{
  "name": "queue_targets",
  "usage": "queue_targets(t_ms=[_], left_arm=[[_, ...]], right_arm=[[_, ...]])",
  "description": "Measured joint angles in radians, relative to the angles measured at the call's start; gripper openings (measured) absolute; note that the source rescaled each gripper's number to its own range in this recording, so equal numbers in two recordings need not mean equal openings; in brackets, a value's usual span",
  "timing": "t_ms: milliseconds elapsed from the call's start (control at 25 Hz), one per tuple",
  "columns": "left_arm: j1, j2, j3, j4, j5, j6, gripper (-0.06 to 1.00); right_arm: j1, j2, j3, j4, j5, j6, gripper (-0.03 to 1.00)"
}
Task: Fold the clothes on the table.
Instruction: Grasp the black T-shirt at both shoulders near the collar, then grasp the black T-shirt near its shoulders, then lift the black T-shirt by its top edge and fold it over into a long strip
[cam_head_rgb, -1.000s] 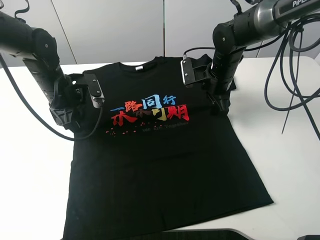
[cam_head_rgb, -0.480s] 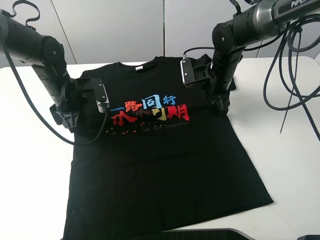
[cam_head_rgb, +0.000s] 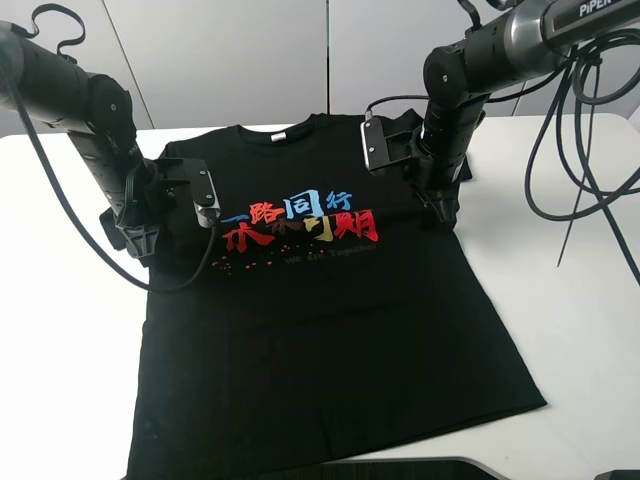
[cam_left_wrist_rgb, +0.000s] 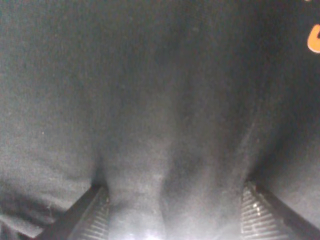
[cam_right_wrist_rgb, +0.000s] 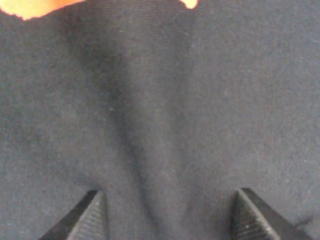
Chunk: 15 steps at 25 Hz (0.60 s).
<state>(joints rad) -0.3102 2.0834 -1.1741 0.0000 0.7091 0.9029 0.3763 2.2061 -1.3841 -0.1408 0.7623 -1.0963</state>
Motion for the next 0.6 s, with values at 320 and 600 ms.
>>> queue_targets(t_ms=[320, 600], left_arm=[[0.0, 0.0, 0.0, 0.0, 0.004, 0.002, 0.31], [0.0, 0.0, 0.0, 0.0, 0.008, 0.0, 0.01]], right_arm=[[0.002, 0.0, 0.0, 0.006, 0.011, 0.0, 0.48], [0.002, 0.002, 0.0, 0.016, -0.004, 0.0, 0.02]])
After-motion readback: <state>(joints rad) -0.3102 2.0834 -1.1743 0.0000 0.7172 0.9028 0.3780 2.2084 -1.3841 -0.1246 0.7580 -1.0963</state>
